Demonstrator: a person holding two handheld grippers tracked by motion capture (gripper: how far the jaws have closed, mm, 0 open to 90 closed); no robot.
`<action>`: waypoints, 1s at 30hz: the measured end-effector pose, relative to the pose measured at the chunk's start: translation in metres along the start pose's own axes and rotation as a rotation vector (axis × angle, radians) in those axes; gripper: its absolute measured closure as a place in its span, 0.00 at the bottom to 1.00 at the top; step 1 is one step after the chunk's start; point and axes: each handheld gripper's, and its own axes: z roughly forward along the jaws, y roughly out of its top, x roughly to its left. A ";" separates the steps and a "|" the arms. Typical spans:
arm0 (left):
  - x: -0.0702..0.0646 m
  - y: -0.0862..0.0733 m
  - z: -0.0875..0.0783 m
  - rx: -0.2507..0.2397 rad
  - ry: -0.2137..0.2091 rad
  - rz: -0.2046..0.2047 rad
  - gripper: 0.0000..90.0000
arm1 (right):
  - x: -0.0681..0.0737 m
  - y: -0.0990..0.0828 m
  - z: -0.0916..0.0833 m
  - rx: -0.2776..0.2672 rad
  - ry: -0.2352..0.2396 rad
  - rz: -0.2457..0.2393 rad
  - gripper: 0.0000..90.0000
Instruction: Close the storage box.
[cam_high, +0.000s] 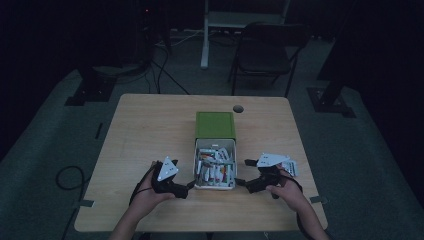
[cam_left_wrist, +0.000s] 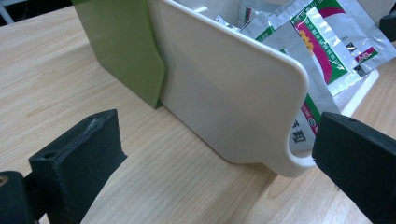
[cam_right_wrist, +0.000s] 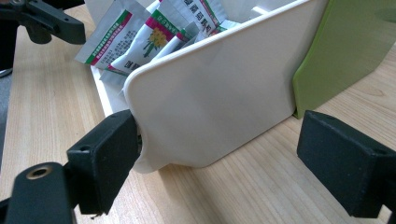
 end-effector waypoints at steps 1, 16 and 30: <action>0.000 0.001 0.002 0.000 -0.002 -0.001 0.02 | 0.000 0.000 0.000 -0.001 0.002 0.002 0.14; 0.007 0.005 0.013 0.012 0.014 -0.003 0.02 | -0.005 0.000 0.002 -0.006 -0.005 0.023 0.13; 0.013 0.008 0.018 0.014 0.030 -0.005 0.02 | -0.009 0.002 0.005 -0.008 -0.023 0.033 0.13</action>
